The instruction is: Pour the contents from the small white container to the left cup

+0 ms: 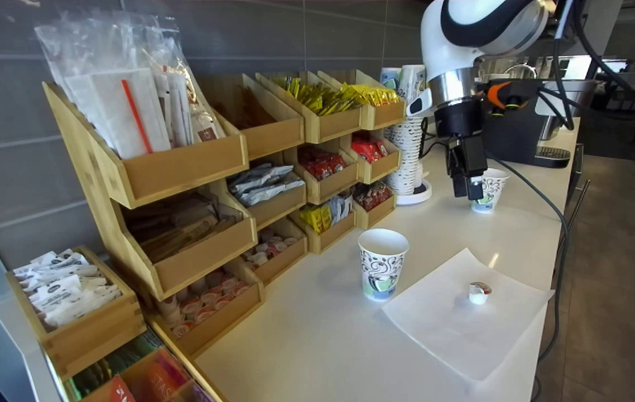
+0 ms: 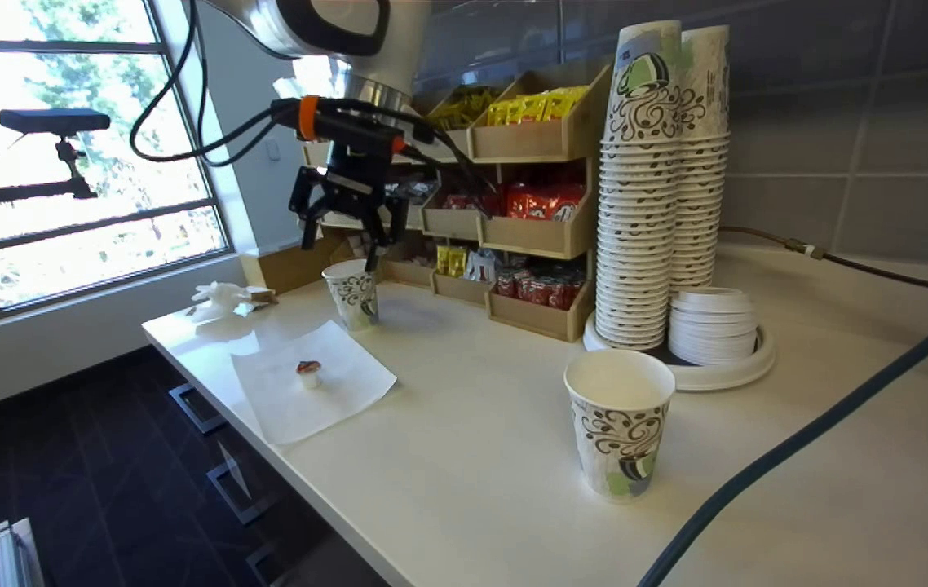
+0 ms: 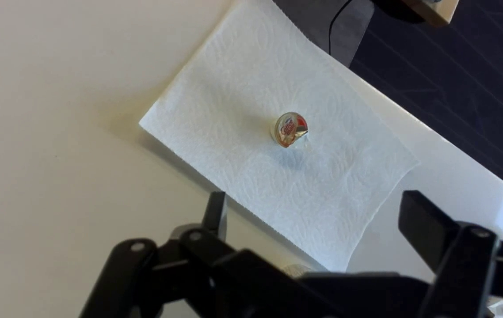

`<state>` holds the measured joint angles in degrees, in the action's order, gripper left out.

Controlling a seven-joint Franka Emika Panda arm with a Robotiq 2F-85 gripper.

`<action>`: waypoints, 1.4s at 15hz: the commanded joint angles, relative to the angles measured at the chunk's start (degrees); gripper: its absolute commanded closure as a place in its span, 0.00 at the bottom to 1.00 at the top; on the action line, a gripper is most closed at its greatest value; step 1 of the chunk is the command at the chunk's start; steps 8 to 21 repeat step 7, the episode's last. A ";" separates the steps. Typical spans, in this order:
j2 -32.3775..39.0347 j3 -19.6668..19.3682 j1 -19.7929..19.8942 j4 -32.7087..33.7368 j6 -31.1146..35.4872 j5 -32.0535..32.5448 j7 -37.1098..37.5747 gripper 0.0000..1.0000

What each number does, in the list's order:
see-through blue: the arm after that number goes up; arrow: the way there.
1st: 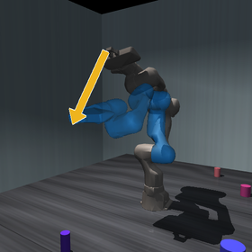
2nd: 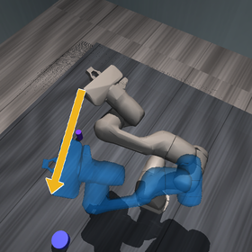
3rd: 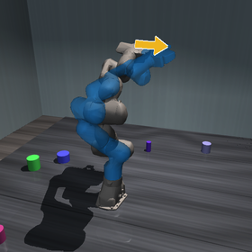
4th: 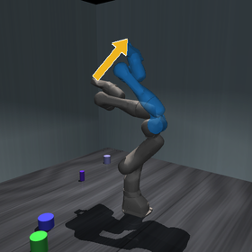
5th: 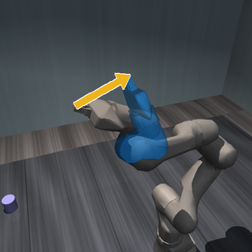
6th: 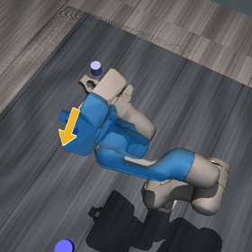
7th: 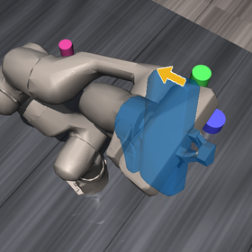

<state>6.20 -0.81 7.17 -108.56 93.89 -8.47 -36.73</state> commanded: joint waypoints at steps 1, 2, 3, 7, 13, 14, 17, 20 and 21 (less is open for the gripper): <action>-7.25 -0.56 -1.16 -6.99 4.54 0.69 -0.69 0.00; -8.39 -0.61 -1.38 -8.19 5.10 0.64 -0.83 0.00; -4.24 -0.98 -1.28 -3.41 2.32 -0.02 -0.08 0.00; -6.86 -1.13 -1.81 -6.24 3.49 0.02 -0.06 0.00; -6.86 -1.13 -1.81 -6.24 3.49 0.02 -0.06 0.00; -6.86 -1.13 -1.81 -6.24 3.49 0.02 -0.06 0.00; -6.86 -1.13 -1.81 -6.24 3.49 0.02 -0.06 0.00; -6.86 -1.13 -1.81 -6.24 3.49 0.02 -0.06 0.00; -6.86 -1.13 -1.81 -6.24 3.49 0.02 -0.06 0.00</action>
